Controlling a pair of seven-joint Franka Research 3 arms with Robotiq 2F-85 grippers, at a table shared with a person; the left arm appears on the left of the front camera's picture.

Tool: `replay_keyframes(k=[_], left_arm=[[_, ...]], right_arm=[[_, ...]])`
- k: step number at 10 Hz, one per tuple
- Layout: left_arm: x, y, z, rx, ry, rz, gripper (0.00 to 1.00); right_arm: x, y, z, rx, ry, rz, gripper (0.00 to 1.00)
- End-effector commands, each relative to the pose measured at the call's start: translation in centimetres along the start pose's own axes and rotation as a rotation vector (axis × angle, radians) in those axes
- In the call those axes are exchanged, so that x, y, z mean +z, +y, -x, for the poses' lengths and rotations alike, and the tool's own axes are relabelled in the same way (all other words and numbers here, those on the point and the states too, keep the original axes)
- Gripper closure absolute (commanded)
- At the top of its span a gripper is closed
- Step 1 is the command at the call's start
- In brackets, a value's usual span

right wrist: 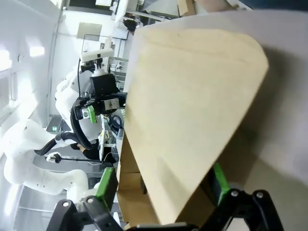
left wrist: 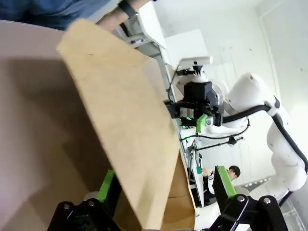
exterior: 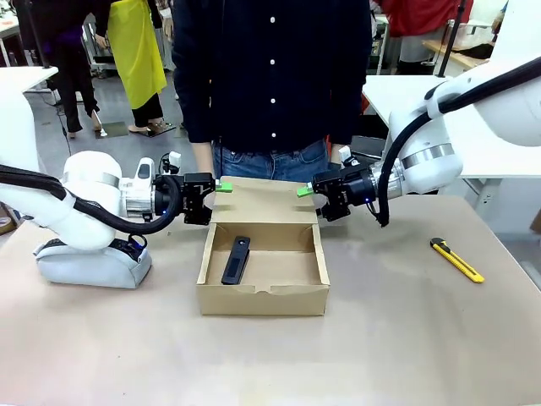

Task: Pack the item into the box.
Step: Close the Mailer Box.

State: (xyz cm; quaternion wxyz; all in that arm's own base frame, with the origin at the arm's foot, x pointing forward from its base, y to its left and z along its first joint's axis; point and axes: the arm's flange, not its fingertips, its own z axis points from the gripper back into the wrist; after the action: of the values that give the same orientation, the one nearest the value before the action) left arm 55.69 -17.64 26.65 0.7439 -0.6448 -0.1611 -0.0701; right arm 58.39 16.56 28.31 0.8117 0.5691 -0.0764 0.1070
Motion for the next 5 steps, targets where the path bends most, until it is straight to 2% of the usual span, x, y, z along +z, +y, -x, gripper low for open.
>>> replay_keyframes(k=[1, 4, 5], left_arm=[[0.0, -1.1, 0.6, -0.11, 0.021, 0.057, 0.0], [0.9, -3.8, 2.1, -0.213, 0.013, 0.149, 0.0], [1.2, -4.5, 2.5, -0.247, -0.005, 0.134, 0.0]], right_arm=[[0.1, 1.5, 1.2, 0.138, -0.048, -0.034, 0.0], [0.8, 2.7, 2.4, 0.232, -0.073, -0.018, 0.0], [1.2, 3.0, 2.9, 0.266, -0.082, -0.013, 0.0]])
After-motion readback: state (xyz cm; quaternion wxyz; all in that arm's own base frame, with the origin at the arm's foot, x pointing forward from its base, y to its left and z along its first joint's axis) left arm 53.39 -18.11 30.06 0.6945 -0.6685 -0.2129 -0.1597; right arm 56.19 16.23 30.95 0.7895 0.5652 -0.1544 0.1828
